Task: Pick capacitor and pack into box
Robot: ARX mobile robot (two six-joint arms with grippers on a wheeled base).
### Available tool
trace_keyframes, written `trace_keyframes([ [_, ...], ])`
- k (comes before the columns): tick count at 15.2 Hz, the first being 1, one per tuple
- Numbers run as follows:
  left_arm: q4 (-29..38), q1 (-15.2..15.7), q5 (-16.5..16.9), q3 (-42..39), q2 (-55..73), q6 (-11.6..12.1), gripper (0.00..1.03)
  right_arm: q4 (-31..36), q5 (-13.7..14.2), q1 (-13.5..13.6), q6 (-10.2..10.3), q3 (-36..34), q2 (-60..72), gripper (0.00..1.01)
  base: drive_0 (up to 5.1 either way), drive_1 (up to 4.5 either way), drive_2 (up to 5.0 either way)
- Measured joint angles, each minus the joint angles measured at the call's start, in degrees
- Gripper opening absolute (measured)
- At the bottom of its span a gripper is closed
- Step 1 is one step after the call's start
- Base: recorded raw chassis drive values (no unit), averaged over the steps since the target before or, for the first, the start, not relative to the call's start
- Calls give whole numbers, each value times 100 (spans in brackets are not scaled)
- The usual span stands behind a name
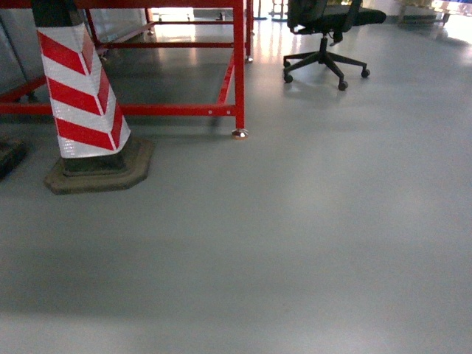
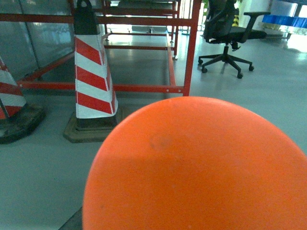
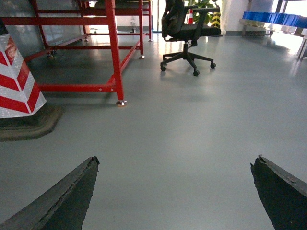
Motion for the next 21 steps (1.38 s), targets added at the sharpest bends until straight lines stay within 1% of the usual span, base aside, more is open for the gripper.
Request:
trace_keyframes([
  [21, -11, 0, 0, 2, 0, 2, 44, 13, -2, 0, 0, 0, 0, 98, -501, 244, 244],
])
